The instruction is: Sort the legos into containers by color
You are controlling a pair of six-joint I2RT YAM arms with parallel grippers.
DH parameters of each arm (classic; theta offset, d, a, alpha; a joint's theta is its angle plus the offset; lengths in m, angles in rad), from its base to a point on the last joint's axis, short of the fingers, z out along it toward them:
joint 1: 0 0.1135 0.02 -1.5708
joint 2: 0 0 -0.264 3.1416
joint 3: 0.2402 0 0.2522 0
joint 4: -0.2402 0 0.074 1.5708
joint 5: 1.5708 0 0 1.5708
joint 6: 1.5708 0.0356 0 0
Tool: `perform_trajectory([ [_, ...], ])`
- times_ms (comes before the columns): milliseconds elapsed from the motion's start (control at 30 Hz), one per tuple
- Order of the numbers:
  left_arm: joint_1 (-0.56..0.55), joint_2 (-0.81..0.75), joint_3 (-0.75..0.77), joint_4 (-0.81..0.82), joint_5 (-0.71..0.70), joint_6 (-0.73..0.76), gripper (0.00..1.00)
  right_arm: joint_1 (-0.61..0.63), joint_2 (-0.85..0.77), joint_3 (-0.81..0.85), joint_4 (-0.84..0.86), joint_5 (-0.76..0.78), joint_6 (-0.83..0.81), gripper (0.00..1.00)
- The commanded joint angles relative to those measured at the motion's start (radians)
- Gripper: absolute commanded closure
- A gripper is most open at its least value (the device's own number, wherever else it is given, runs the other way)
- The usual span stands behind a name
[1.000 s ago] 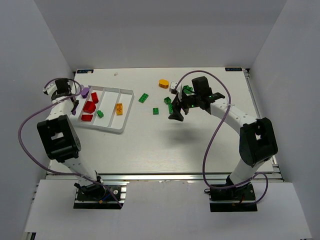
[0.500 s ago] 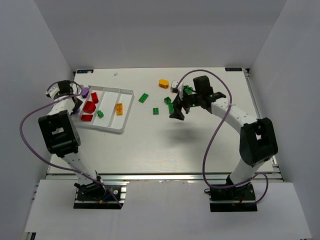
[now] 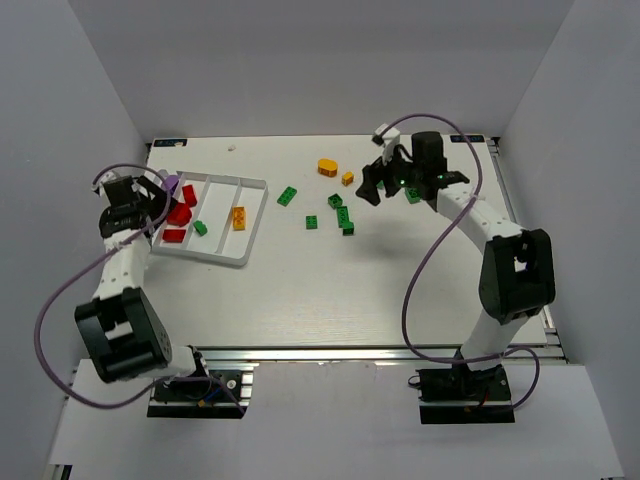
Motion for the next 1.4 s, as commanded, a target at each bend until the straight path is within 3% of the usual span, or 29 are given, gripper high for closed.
perform_trajectory([
  [0,-0.032,-0.132,-0.082,0.112,0.228,0.011,0.02,-0.069,0.072,0.137,-0.084,-0.072,0.110,0.11],
  [300,-0.213,-0.289,-0.167,0.130,0.326,-0.037,0.02,-0.056,0.181,0.248,-0.175,-0.011,0.172,0.26],
  [600,-0.241,-0.376,-0.205,0.104,0.333,-0.067,0.02,-0.024,0.302,0.389,-0.149,-0.041,0.052,0.22],
  [700,-0.250,-0.389,-0.221,0.095,0.339,-0.083,0.02,-0.012,0.367,0.442,-0.129,-0.105,-0.021,0.11],
  [767,-0.258,-0.407,-0.237,0.098,0.344,-0.101,0.02,-0.006,0.419,0.470,-0.111,-0.136,-0.049,0.11],
  [1033,-0.278,-0.468,-0.257,0.058,0.322,-0.124,0.02,0.022,0.647,0.747,-0.065,0.015,-0.037,0.11],
  [1367,-0.282,-0.548,-0.274,0.007,0.284,-0.158,0.02,0.057,0.813,0.895,0.032,0.144,0.011,0.11],
])
